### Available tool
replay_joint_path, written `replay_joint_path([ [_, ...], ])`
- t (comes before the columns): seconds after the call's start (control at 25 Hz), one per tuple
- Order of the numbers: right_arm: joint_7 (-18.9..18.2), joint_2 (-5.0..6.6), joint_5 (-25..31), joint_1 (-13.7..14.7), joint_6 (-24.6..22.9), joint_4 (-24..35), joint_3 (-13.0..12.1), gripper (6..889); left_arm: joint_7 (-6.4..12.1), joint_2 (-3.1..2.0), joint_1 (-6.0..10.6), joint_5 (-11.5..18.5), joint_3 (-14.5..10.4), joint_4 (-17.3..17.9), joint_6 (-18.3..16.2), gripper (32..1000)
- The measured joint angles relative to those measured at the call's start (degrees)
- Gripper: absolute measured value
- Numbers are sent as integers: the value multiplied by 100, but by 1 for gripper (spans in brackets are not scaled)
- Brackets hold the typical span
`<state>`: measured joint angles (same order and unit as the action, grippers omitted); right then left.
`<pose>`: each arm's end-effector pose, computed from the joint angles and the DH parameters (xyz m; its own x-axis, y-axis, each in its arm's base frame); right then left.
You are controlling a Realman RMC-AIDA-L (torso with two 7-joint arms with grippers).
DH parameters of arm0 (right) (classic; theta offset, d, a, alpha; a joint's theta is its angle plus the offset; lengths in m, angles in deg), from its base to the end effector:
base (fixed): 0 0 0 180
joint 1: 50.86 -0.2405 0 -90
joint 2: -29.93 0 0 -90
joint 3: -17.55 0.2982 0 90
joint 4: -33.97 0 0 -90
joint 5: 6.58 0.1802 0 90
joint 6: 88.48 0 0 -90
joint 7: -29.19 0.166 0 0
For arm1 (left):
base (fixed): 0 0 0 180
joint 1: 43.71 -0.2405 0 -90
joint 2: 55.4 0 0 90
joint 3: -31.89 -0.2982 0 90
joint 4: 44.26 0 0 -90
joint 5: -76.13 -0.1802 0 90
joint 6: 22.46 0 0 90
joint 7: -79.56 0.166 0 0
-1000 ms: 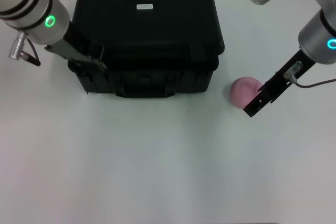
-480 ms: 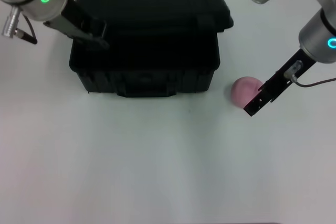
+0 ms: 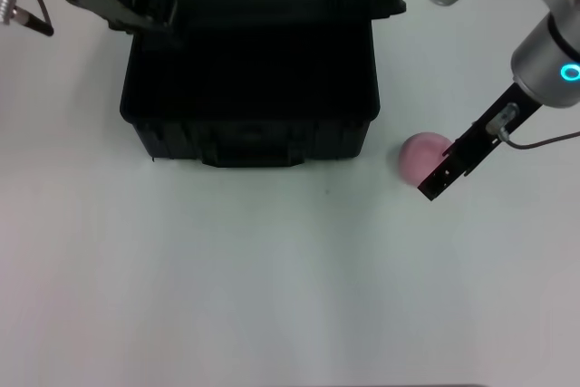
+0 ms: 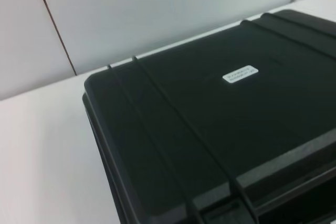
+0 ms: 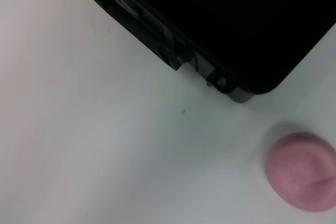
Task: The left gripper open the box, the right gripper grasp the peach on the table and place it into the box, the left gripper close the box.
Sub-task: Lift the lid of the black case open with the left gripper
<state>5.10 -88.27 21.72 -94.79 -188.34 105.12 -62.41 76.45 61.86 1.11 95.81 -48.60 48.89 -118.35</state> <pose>0.2109 0.3548 -0.0404 0.5891 -0.7259 0.3550 -0.5931 -0.6868 -0.4202 -0.1460 0.3964 0.0133 0.5952 0.7924 0.1336 0.6448 -0.3717 -0.6679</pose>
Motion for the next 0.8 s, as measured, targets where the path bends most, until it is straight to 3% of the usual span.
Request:
replay_joint_path([
  [0.8,-14,-1,-27,-38,31,-123,14,774,319,-2,312,-127,560,135,-8,466],
])
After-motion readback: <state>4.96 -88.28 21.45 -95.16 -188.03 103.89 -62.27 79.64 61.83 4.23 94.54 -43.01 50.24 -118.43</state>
